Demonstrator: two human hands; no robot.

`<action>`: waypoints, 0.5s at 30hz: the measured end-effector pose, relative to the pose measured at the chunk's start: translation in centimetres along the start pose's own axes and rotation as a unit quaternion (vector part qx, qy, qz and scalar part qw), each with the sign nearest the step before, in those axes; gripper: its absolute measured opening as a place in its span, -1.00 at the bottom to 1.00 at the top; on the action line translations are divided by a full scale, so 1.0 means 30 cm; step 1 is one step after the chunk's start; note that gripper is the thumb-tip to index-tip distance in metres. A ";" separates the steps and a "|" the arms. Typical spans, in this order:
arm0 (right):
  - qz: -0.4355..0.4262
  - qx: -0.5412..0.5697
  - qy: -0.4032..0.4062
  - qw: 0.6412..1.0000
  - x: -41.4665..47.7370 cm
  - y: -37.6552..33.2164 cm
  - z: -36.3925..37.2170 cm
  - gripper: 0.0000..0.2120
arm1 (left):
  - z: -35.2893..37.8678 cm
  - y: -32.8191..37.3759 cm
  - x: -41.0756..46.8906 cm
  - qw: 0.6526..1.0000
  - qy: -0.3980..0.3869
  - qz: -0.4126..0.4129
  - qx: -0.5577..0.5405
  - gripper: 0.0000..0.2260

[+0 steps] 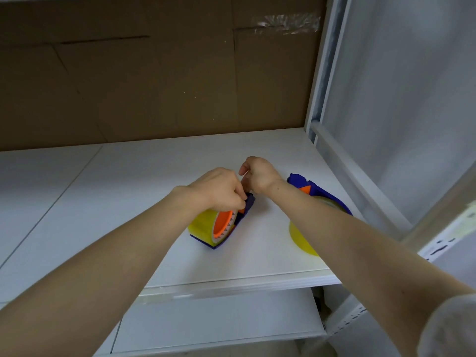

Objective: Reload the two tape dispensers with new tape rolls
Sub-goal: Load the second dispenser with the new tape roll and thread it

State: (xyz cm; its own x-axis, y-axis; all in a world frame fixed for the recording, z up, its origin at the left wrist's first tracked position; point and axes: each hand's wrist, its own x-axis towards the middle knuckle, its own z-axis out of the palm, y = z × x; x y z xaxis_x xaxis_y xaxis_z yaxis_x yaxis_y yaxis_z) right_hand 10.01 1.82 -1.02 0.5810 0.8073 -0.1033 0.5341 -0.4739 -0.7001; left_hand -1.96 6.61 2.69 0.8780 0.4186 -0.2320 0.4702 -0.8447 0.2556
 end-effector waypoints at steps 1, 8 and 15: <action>0.001 -0.008 0.005 1.000 -0.004 0.000 -0.001 -0.76 | -0.002 0.004 -0.001 1.000 -0.006 -0.002 0.006 -0.72; -0.050 -0.037 0.038 0.997 -0.037 0.014 0.013 -0.83 | -0.006 0.010 0.015 0.999 -0.041 -0.025 0.024 -0.72; -0.040 0.017 0.027 0.999 -0.035 0.029 0.003 -0.82 | -0.008 -0.008 0.017 0.999 -0.032 -0.035 -0.026 -0.76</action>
State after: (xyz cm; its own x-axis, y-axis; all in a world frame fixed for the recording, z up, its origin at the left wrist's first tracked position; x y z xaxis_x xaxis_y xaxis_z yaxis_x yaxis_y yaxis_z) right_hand 9.80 0.59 -1.59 0.5698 0.8218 -0.0078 0.5605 -0.3955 -0.7276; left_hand -1.60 7.11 2.73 0.8361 0.4527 -0.3098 0.5359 -0.7948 0.2849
